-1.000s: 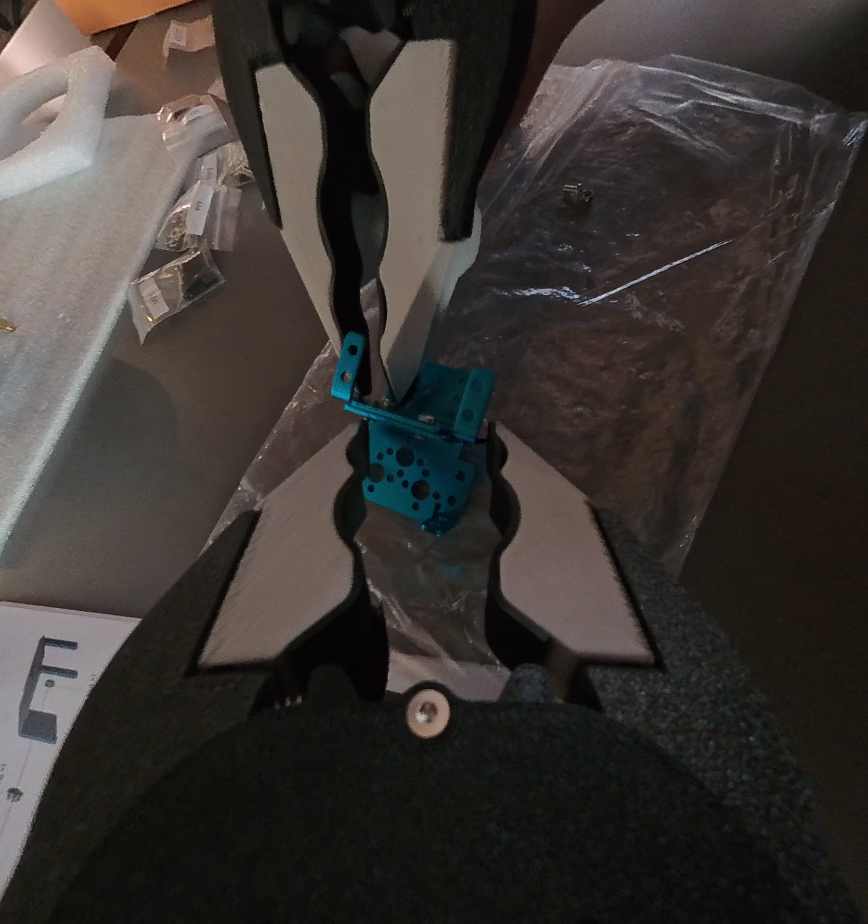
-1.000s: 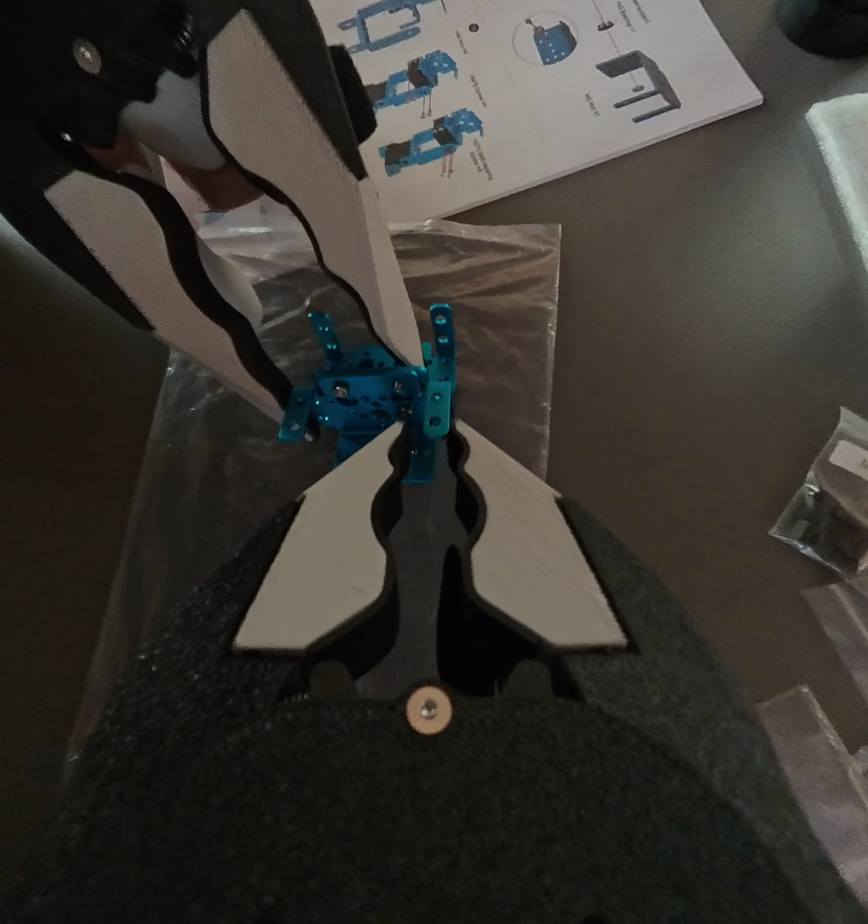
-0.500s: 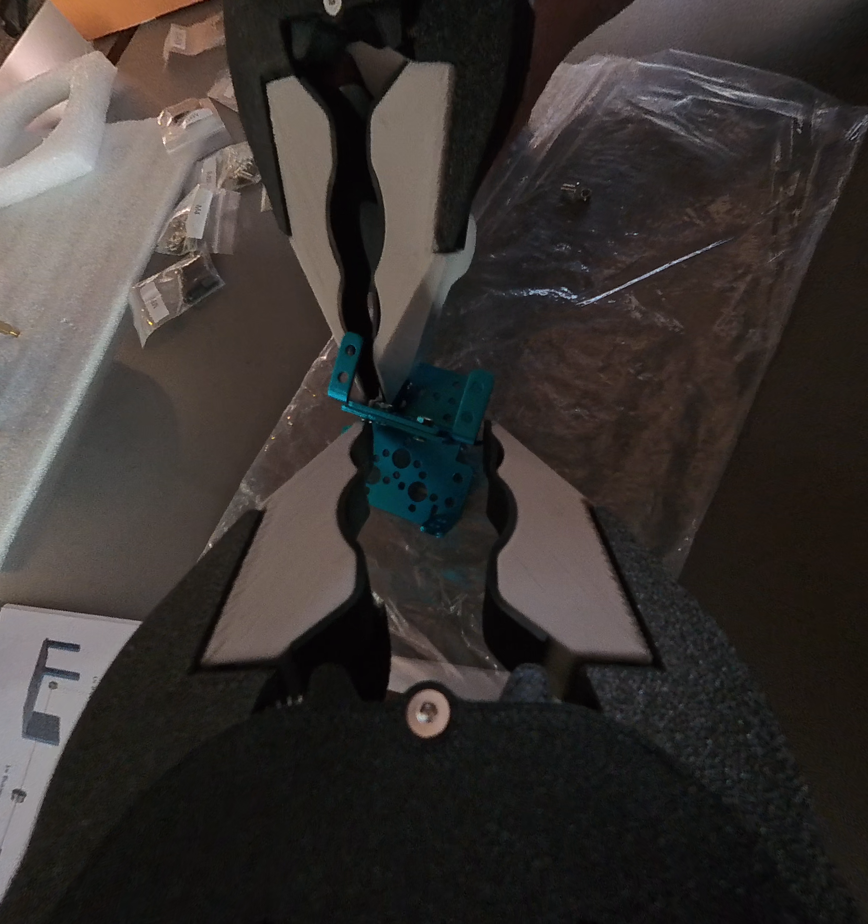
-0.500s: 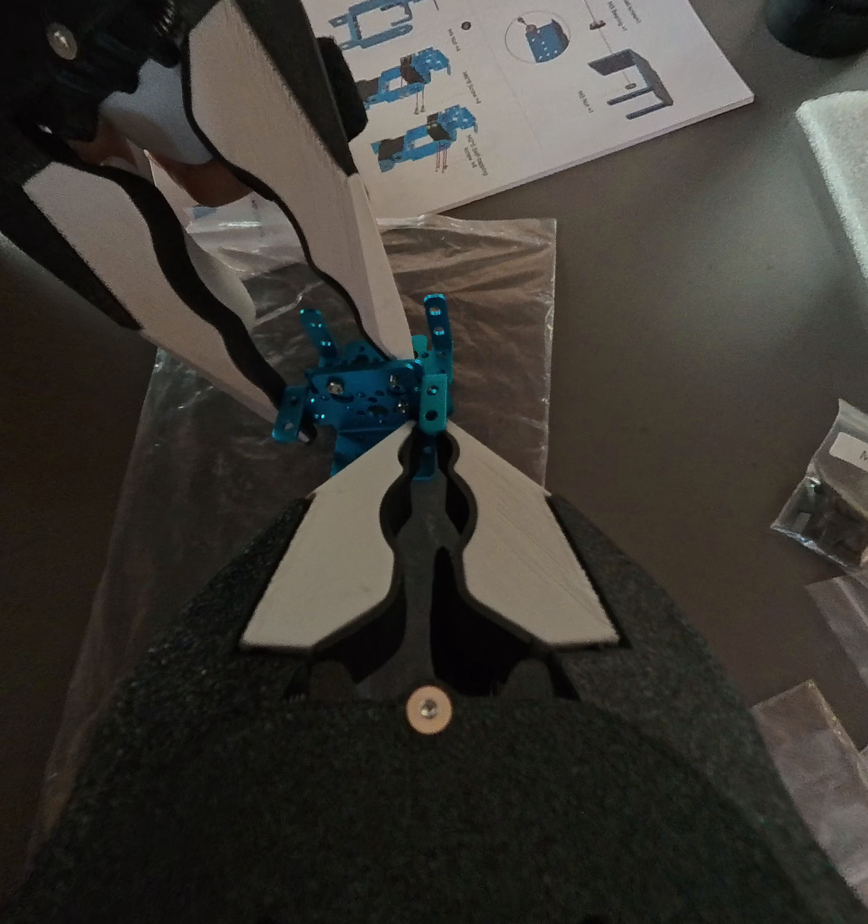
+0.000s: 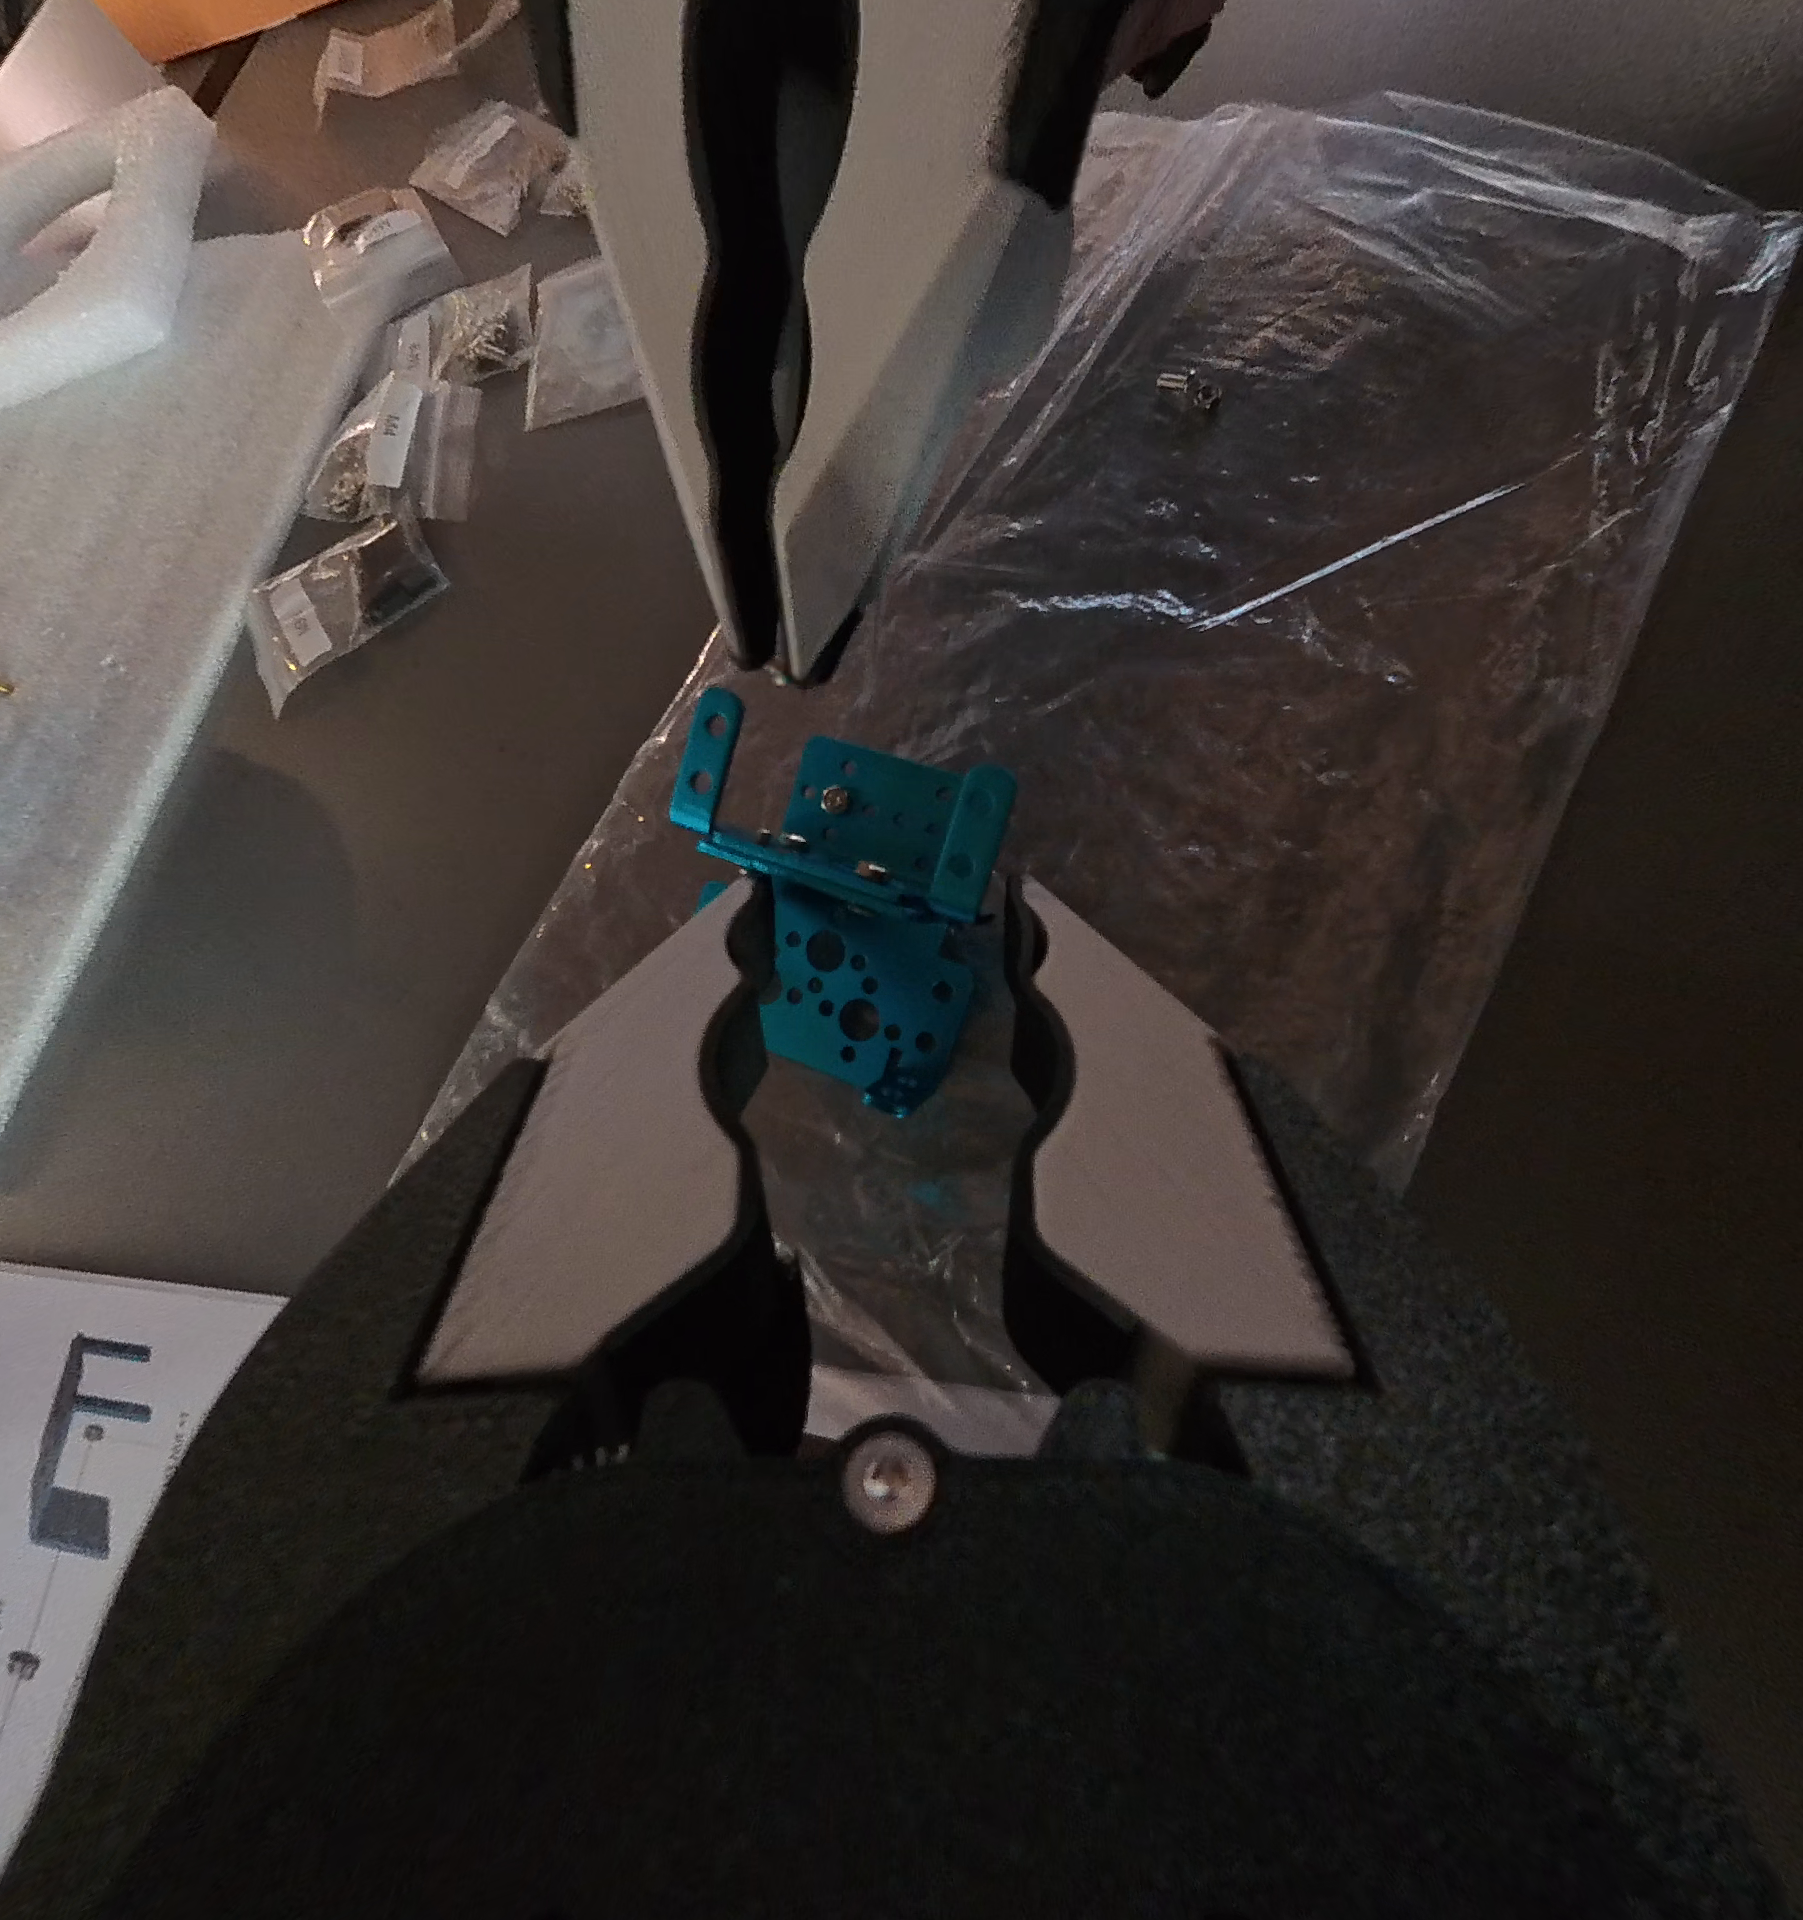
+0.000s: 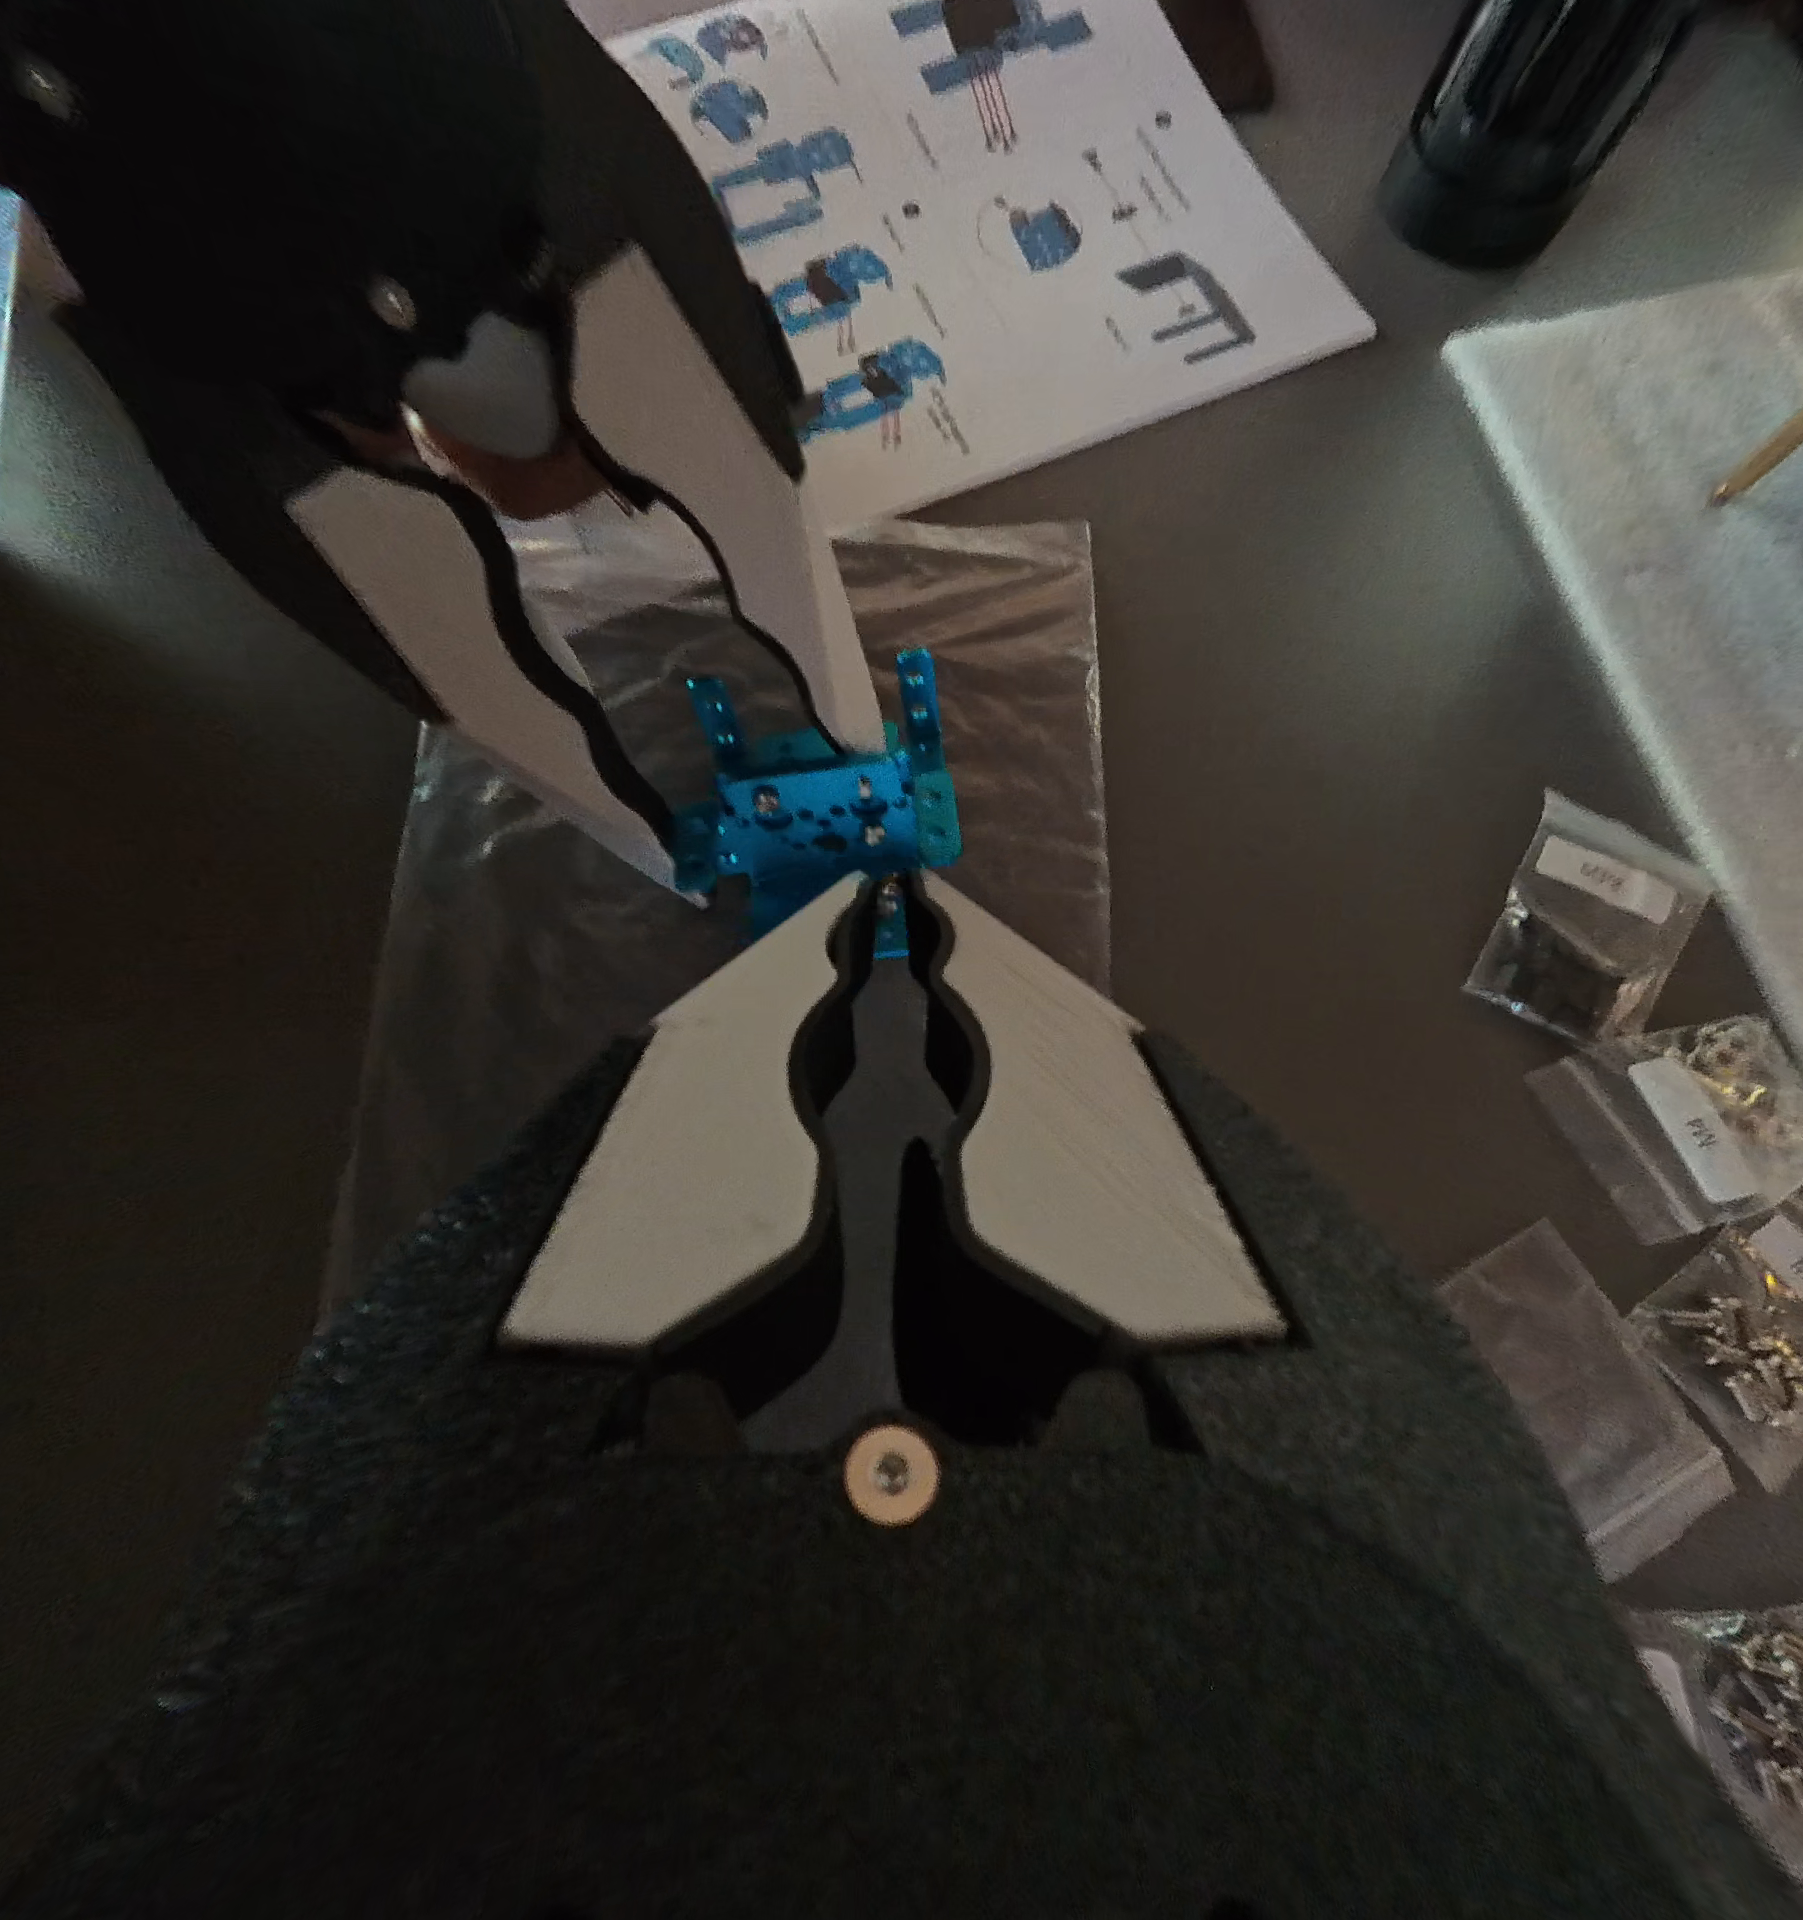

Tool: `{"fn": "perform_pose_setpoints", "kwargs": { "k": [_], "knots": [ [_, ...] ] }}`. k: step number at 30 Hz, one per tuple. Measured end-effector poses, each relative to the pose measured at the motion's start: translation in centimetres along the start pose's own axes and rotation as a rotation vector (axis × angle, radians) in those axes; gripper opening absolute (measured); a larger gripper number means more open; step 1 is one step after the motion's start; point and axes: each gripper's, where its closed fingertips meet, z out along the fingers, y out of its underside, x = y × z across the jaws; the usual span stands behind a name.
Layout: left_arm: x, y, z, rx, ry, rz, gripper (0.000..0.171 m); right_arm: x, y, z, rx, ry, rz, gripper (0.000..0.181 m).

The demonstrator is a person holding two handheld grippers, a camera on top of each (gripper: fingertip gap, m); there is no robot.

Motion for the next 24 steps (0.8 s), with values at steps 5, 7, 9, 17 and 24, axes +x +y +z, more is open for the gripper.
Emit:
{"fn": "perform_pose_setpoints", "kwargs": {
  "k": [5,7,9,17,24],
  "knots": [
    [0.1,0.0,0.0,0.0,-0.008,0.01,0.044,-1.3,-1.0,1.4,-0.012,0.004,-0.029,0.003],
    [0.1,-0.1,0.0,0.002,-0.008,0.01,0.044,-1.1,-0.8,1.8,-0.029,0.037,-0.047,0.003],
    [0.1,-0.1,0.0,0.002,-0.011,0.008,0.044,-0.8,-0.8,1.8,-0.037,0.08,-0.081,0.003],
    [0.1,-0.2,0.1,0.0,-0.009,0.003,0.044,-0.3,-0.6,1.8,-0.086,0.171,-0.195,0.004],
    [0.2,-0.3,0.2,-0.002,-0.009,0.005,0.044,-0.6,-0.4,2.1,-0.104,0.155,-0.233,0.004]
  ]
}}
